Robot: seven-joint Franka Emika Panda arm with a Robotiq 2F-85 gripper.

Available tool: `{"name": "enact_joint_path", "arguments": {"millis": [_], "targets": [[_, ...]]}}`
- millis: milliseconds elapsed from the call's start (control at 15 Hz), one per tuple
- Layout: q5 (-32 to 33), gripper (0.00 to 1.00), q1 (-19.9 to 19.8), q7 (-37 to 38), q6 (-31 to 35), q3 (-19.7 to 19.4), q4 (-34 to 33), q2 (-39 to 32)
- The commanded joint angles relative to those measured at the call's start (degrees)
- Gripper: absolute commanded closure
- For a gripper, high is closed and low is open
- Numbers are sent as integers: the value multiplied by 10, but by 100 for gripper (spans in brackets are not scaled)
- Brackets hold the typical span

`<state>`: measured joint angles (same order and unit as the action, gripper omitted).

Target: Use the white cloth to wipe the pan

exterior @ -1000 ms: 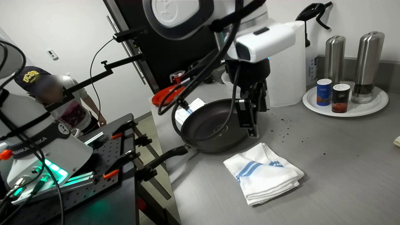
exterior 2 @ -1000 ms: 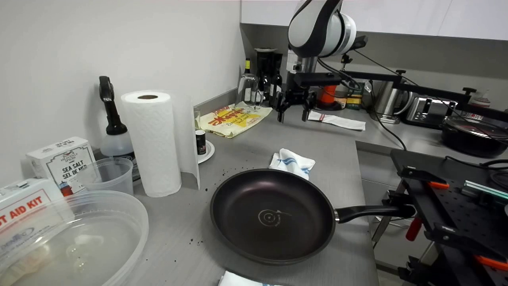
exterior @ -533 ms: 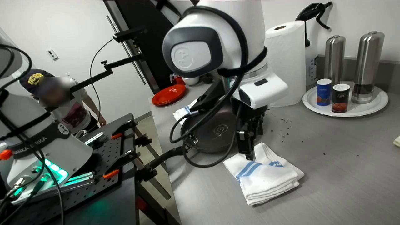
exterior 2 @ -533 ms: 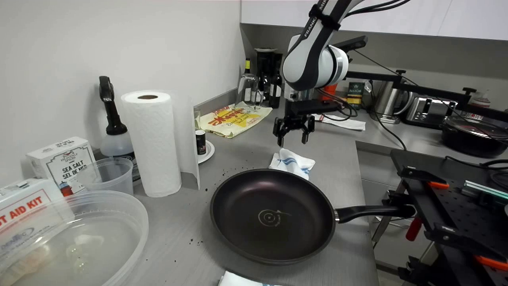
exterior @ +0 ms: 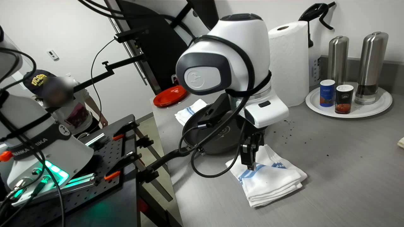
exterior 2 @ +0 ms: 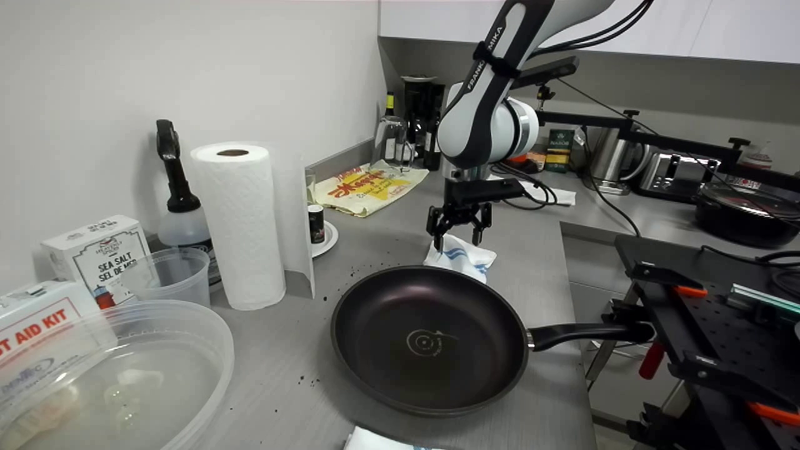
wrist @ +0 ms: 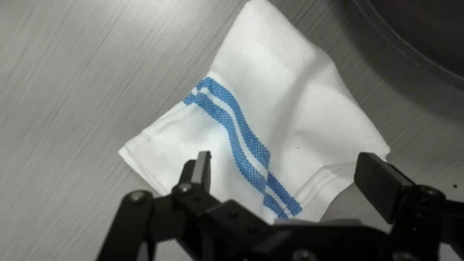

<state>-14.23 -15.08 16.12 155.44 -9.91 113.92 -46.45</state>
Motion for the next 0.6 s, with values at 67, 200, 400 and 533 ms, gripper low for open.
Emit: {"name": "enact_joint_path", "arguments": {"millis": [67,200,400,533], "targets": [[-7,0,9,16,7,-10,-18,-29],[-9,0,8,17,6,-7,-18,-36],[-10,0,10,17,8,-4,-20,-51],[-11,0,8,14,5,0,-22,-55]]}}
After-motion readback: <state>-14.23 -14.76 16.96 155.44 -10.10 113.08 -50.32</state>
